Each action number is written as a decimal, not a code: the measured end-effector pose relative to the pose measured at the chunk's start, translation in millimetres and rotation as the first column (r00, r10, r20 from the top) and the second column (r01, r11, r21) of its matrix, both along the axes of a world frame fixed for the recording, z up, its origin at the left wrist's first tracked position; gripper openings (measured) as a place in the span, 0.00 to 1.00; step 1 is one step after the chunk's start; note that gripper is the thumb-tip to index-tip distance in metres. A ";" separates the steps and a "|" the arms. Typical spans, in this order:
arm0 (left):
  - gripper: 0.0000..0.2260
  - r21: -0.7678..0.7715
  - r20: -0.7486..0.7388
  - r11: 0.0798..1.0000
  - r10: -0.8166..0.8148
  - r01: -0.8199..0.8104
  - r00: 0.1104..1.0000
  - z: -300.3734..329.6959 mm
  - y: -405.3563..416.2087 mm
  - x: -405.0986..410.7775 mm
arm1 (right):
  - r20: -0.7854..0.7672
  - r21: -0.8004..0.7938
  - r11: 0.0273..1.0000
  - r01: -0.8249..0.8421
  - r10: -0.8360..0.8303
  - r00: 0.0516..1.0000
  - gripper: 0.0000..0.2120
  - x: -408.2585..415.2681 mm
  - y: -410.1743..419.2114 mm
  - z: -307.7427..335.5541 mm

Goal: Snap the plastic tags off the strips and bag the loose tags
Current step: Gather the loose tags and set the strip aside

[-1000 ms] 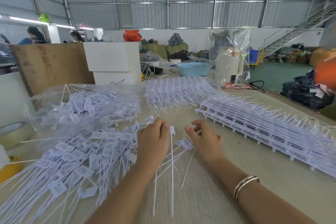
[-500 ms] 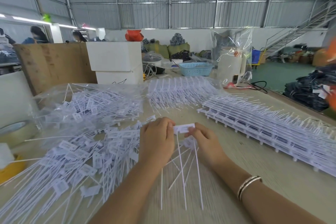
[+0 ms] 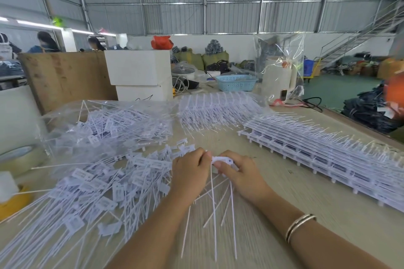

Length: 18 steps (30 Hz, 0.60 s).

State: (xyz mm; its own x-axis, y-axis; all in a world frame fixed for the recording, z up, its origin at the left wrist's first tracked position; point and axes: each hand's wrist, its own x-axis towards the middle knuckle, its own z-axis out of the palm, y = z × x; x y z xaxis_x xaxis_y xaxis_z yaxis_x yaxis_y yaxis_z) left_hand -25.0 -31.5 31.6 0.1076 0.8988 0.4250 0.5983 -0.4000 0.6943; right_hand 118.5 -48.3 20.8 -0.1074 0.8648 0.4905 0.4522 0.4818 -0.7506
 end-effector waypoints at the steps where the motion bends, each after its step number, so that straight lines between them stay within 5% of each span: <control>1: 0.18 -0.027 0.058 0.999 -0.018 0.019 0.998 0.7 -0.2 1.0 | 0.020 0.031 0.999 0.024 -0.024 1.000 0.05 -1.0 0.1 -0.5; 4: 0.18 -0.103 0.222 0.994 -0.013 0.036 0.975 3.9 -2.4 5.5 | 0.025 0.103 0.991 0.083 -0.086 0.996 0.08 -4.8 -1.9 -0.2; 7: 0.18 -0.199 0.402 0.979 0.113 -0.034 0.909 6.3 1.6 -0.9 | -0.174 0.108 0.984 0.138 -0.118 0.978 0.07 -1.7 -2.2 0.6; 11: 0.18 -0.019 0.254 0.998 0.055 -0.052 0.966 2.8 0.1 -6.6 | -0.327 -0.065 0.990 0.126 -0.140 0.935 0.08 5.8 0.1 -0.8; 13: 0.18 0.075 0.167 0.996 0.037 -0.050 0.985 2.0 -2.7 -1.2 | -0.216 -0.151 0.965 0.213 -0.243 0.946 0.06 6.9 6.6 -5.0; 16: 0.15 0.220 0.023 0.974 0.051 -0.054 0.998 0.0 -2.6 3.9 | 0.236 -0.254 0.856 0.450 -0.396 0.887 0.18 7.4 15.4 -11.2; 18: 0.08 0.224 0.019 0.974 0.029 -0.033 0.999 -1.4 -3.7 4.6 | 0.235 -0.225 0.859 0.460 -0.411 0.881 0.22 5.6 13.7 -9.0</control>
State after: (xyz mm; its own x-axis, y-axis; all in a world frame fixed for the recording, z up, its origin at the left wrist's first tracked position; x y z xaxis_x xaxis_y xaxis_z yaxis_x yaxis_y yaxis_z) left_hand -20.3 -35.2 30.2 0.0729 0.7831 0.6177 0.6028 -0.5280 0.5982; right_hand 124.1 -34.6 11.8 0.2497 0.9369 0.2445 0.7021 -0.0014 -0.7121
